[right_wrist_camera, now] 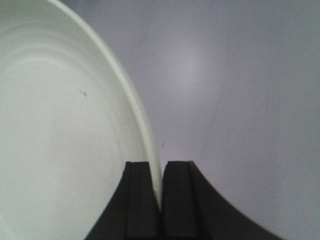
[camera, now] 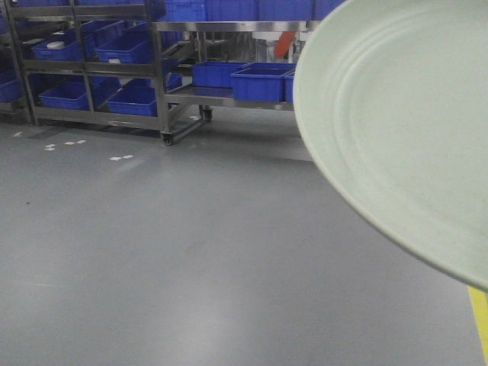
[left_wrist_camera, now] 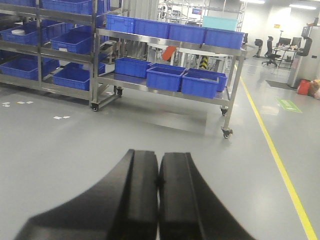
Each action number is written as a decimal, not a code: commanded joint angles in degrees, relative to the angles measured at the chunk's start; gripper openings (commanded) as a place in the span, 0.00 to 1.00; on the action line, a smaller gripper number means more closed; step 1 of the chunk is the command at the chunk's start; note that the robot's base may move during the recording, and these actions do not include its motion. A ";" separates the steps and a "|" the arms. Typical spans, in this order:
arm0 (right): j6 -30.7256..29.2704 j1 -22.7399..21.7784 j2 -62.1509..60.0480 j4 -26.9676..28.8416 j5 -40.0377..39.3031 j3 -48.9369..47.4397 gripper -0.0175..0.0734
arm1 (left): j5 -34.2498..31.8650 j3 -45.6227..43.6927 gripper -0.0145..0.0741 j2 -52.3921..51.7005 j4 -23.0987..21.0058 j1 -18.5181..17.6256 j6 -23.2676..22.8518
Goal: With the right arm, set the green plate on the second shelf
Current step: 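Keep the plate held in the right gripper while driving away, then keep holding the plate while driving up to the blue-bin shelf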
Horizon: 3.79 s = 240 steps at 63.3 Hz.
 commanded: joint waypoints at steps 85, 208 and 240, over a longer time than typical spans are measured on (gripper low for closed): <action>0.21 -0.39 0.59 -0.20 -5.49 -1.74 0.25 | -4.99 2.34 0.31 -1.04 -0.47 -0.27 -0.19; 0.21 -0.39 0.59 -0.20 -5.49 -1.74 0.25 | -4.99 2.34 0.31 -1.04 -0.47 -0.27 -0.19; 0.21 -0.39 0.59 -0.20 -5.49 -1.74 0.25 | -4.99 2.34 0.31 -1.04 -0.47 -0.27 -0.19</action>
